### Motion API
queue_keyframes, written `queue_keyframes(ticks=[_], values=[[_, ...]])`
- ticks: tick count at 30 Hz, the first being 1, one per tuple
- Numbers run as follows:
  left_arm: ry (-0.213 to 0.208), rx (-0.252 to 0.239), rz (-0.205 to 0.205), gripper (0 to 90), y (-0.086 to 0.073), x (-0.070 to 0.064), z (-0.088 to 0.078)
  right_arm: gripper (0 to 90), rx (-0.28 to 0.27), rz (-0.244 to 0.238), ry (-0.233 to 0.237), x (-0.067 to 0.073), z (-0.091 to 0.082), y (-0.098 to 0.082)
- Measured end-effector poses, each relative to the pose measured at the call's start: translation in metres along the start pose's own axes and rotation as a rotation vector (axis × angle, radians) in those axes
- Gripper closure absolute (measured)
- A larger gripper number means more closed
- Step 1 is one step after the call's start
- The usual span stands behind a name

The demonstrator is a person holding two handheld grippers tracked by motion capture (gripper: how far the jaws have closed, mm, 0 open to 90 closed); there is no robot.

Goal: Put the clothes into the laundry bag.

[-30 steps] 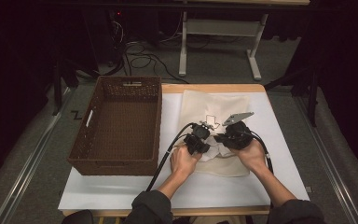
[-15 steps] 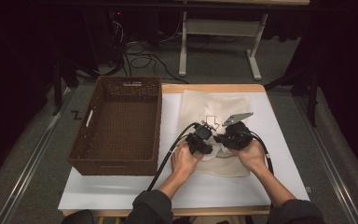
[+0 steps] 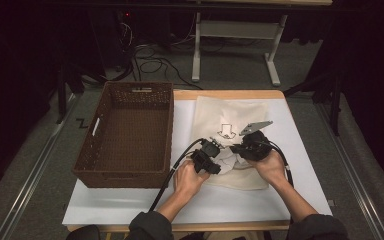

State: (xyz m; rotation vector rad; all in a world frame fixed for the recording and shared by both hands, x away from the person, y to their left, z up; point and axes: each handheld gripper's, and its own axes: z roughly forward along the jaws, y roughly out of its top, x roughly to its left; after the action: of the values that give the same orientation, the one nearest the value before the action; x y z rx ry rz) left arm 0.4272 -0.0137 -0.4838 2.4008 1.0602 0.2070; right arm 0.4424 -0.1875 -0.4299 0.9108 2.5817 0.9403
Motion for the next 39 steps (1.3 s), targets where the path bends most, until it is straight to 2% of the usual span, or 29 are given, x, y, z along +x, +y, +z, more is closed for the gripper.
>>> queue_keyframes(ticks=[2,5,7,9,10,13,19,21,23,25,28,32,36,39], values=[[-0.002,0.009,-0.002,65.8,0.000,0.001,0.004,87.5,0.001,0.004,0.000,0.000,0.000,0.000],[-0.004,0.003,-0.008,80.9,0.002,0.003,0.008,87.6,0.000,0.001,0.001,0.000,0.001,0.000],[-0.023,-0.004,-0.018,85.5,0.004,0.004,0.009,87.6,0.002,0.005,0.001,0.000,0.001,0.000],[-0.042,-0.018,-0.027,86.5,0.007,0.005,0.009,87.6,0.001,0.003,0.002,0.001,0.001,0.000],[-0.042,-0.030,-0.038,86.7,0.009,0.004,0.009,87.6,0.002,-0.003,0.002,0.001,0.001,0.000],[-0.037,-0.041,-0.032,87.0,0.017,0.003,0.011,87.6,0.000,-0.002,0.004,0.001,0.001,0.001],[-0.050,-0.084,-0.079,87.0,0.033,0.006,0.016,87.6,-0.003,0.006,0.004,0.001,-0.001,0.000],[-0.045,-0.106,-0.098,87.0,0.037,0.008,0.019,87.6,-0.002,0.000,0.004,0.000,-0.002,0.000],[-0.022,-0.114,-0.107,87.0,0.041,0.010,0.022,87.6,0.001,0.007,0.003,-0.001,-0.002,-0.001],[0.001,-0.118,-0.097,86.8,0.043,0.011,0.024,87.6,0.003,0.015,0.004,-0.001,-0.001,-0.001],[0.012,-0.114,-0.090,84.0,0.041,0.009,0.025,87.6,0.007,0.009,0.003,-0.001,0.001,-0.001],[0.024,-0.085,-0.031,69.0,0.034,0.006,0.016,87.6,0.010,0.008,0.004,-0.002,0.002,0.000],[0.001,-0.083,-0.015,53.9,0.022,0.001,0.003,87.5,0.010,0.017,-0.005,-0.001,0.002,0.000],[-0.002,-0.095,0.012,48.0,0.010,-0.008,-0.007,87.6,0.008,0.014,-0.005,0.000,0.001,-0.002]])
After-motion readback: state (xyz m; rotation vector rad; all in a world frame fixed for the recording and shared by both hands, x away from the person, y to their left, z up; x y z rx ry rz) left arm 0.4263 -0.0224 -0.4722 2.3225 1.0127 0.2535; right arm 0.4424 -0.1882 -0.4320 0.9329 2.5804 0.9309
